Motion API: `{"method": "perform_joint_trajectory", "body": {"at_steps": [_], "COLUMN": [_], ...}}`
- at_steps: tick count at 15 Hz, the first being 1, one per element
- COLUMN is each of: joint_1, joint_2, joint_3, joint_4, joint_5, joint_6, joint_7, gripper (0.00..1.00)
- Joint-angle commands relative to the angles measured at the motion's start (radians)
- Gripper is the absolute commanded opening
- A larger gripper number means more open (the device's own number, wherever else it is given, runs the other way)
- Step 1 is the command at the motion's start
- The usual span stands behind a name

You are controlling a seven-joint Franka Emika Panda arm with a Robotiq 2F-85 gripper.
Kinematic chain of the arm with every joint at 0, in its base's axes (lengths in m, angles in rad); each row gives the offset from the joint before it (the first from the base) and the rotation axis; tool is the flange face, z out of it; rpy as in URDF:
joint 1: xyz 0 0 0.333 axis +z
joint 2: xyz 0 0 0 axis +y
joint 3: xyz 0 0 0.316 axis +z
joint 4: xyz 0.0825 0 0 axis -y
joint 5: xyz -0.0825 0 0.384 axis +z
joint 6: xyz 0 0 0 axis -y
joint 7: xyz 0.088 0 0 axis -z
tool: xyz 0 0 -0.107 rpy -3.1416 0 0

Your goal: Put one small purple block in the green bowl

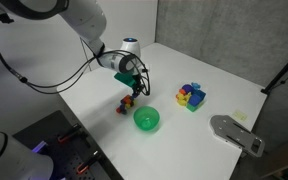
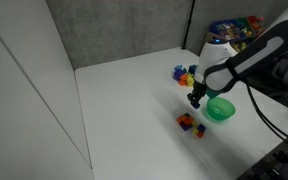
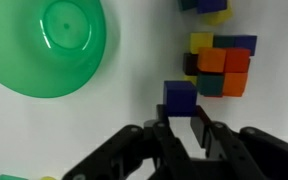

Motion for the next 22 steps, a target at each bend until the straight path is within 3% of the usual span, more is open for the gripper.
{"method": "perform_joint_trajectory", "body": {"at_steps": [1,7,12,13,14,15,20,22], "joint_1": [-0.030,-0.105,-0.148,-0.154,-0.155,-0.154,-0.155,-0.155], "joint_2": [-0.058,-0.112,-0.089,-0.089,-0.093,-0.099,-0.180,-0.238], "joint_3": [-0.045,-0.117,-0.132,-0.129,-0.131,-0.132,-0.126,-0.123], "joint_4": [-0.035,-0.107,-0.153,-0.160,-0.167,-0.173,-0.190,-0.200], "joint_5": [-0.008,-0.026,-0.026,-0.022,-0.023,-0.025,-0.021,-0.023], "joint_6": [-0.040,-0.060,-0.035,-0.038,-0.040,-0.042,-0.082,-0.109], "joint_7": [0.011,0.004,-0.010,-0.014,-0.012,-0.011,-0.024,-0.033], "gripper": [0.10,0.10,0.10,0.25,0.54,0.55,0.92,1.00]}}
